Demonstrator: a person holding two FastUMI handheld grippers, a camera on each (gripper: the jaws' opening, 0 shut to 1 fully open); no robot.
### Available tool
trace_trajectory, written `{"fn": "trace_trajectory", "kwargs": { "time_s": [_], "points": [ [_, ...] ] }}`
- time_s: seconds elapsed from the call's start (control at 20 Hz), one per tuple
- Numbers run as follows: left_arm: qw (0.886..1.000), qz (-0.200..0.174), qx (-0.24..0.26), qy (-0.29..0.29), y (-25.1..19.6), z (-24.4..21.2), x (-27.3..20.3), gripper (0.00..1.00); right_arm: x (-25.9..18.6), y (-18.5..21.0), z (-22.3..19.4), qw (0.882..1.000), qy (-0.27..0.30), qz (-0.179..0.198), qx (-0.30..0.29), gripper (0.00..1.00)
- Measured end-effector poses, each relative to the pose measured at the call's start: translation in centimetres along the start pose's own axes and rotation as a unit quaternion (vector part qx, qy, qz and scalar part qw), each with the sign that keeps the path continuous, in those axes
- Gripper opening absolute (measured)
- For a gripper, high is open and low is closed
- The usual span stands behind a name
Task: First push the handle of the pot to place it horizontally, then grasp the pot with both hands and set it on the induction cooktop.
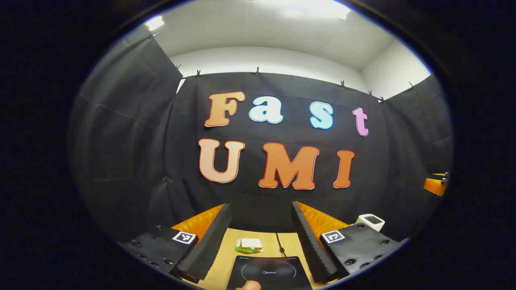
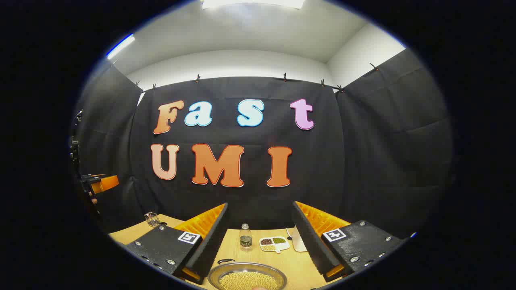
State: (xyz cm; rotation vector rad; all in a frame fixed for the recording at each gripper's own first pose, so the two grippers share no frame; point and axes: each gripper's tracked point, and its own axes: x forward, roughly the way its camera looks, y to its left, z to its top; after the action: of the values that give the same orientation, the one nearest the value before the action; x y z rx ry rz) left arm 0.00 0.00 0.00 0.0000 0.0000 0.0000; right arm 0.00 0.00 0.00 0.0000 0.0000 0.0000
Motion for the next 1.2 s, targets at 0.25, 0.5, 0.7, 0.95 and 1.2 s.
{"fn": "trace_trajectory", "kwargs": {
  "time_s": [0.25, 0.5, 0.7, 0.95, 1.2],
  "points": [
    [1.0, -0.014, -0.005, -0.01, -1.3, 0.7, -0.3, 0.99, 0.2, -1.0, -0.3, 1.0, 0.008, -0.006, 0.008, 0.95],
    [1.0, -0.012, 0.003, -0.02, -1.6, 1.7, -0.7, 0.98, 0.2, -1.2, -0.2, 1.0, 0.011, -0.002, 0.018, 0.95],
    [1.0, -0.015, 0.002, -0.026, -1.8, 2.0, -1.2, 0.99, 0.0, -1.6, -0.1, 1.0, 0.011, -0.004, 0.021, 0.95],
    [1.0, -0.013, -0.003, -0.025, -1.5, 2.1, -1.3, 0.99, -0.2, -1.8, -0.2, 1.0, 0.016, -0.003, 0.022, 0.95],
    [1.0, -0.007, -0.008, -0.02, -1.2, 1.8, -1.5, 0.98, -0.2, -1.9, -0.3, 1.0, 0.017, -0.001, 0.025, 0.93]
  ]
}}
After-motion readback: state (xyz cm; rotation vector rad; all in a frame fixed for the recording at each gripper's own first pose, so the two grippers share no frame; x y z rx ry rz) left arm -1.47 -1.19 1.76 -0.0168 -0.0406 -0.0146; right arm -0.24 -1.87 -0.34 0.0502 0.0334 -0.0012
